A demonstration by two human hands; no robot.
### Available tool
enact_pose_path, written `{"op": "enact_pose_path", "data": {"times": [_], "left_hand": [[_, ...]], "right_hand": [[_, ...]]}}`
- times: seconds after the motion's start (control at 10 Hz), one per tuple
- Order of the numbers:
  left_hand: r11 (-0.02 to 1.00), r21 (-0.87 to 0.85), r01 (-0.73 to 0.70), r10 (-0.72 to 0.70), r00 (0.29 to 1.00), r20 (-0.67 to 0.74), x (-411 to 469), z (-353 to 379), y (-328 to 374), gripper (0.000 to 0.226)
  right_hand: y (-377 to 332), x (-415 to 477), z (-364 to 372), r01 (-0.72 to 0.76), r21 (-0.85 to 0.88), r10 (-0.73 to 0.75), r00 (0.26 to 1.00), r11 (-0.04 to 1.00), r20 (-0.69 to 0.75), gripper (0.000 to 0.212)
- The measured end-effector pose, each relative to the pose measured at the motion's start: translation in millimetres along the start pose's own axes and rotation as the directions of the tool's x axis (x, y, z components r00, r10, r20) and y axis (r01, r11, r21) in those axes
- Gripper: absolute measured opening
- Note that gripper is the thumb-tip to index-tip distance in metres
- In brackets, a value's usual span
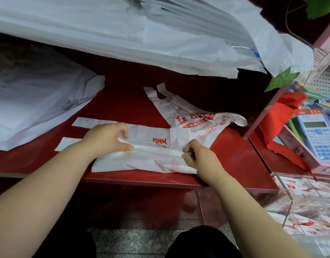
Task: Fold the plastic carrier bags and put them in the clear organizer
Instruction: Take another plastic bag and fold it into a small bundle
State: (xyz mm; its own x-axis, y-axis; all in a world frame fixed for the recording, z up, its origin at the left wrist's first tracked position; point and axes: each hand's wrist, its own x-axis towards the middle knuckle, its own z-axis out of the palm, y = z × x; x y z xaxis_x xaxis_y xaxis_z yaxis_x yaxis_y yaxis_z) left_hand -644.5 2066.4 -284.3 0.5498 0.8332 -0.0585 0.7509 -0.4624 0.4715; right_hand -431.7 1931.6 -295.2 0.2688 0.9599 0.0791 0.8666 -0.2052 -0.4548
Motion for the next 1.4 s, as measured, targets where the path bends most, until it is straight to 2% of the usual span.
{"op": "enact_pose_path", "data": {"times": [0.1,0.2,0.3,0.4,0.5,0.6,0.7,0.8,1.0,1.1,1.2,1.3,1.4], "left_hand": [[0.983,0.147,-0.107,0.136,0.969,-0.205,-6.7,8.5,6.0,0.034],[0.919,0.104,-0.380,0.393,0.857,-0.334,-20.5,21.5,36.0,0.039],[0.920,0.067,-0.387,0.389,0.921,-0.025,-27.8,42.2,63.0,0.042],[0.933,0.109,-0.344,0.326,0.933,0.156,-23.7,55.9,68.0,0.046],[0.928,0.157,-0.338,0.305,0.930,0.203,-21.5,58.7,66.7,0.047],[0.920,0.203,-0.335,0.296,0.934,0.201,-20.1,58.4,66.9,0.047],[0.925,0.196,-0.325,0.286,0.936,0.206,-18.5,58.8,66.3,0.046],[0.923,0.211,-0.322,0.280,0.938,0.205,-18.6,59.4,66.8,0.047],[0.927,0.215,-0.308,0.267,0.943,0.196,-20.8,60.5,67.8,0.047],[0.929,0.209,-0.306,0.268,0.944,0.194,-21.6,60.1,67.7,0.047],[0.929,0.210,-0.304,0.266,0.945,0.187,-22.1,60.0,68.1,0.047],[0.925,0.222,-0.307,0.270,0.946,0.181,-22.4,59.9,68.3,0.047],[0.919,0.240,-0.312,0.273,0.945,0.181,-22.4,59.9,68.1,0.047]], "right_hand": [[-0.4,0.6,0.7,-0.014,0.011,0.014,1.000,1.000,-0.009,0.014],[0.5,0.8,1.7,-0.028,0.042,0.029,1.000,0.999,-0.012,0.016],[-0.2,-0.2,1.7,-0.050,0.079,0.052,0.999,0.996,-0.016,0.018],[-0.1,0.1,1.3,-0.062,0.102,0.064,0.998,0.993,-0.018,0.017],[0.6,0.9,1.6,-0.083,0.144,0.087,0.996,0.986,-0.024,0.018],[1.3,-3.3,-6.1,-0.176,0.440,0.234,0.969,0.880,-0.080,0.021],[3.8,-21.2,-18.9,-0.302,0.653,0.411,0.912,0.694,-0.015,0.005],[-4.2,-39.4,-22.9,-0.370,0.759,0.406,0.901,0.536,0.153,0.008],[-11.1,-45.8,-19.3,-0.386,0.838,0.444,0.874,0.385,0.199,0.017],[-11.8,-48.5,-18.5,-0.387,0.847,0.408,0.884,0.364,0.229,0.022],[-16.9,-47.9,-18.4,-0.401,0.786,0.345,0.903,0.471,0.254,0.028],[-19.4,-46.3,-12.8,-0.400,0.703,0.362,0.907,0.588,0.214,0.032],[-15.0,-46.9,-9.1,-0.401,0.670,0.449,0.887,0.625,0.112,0.027]]}}
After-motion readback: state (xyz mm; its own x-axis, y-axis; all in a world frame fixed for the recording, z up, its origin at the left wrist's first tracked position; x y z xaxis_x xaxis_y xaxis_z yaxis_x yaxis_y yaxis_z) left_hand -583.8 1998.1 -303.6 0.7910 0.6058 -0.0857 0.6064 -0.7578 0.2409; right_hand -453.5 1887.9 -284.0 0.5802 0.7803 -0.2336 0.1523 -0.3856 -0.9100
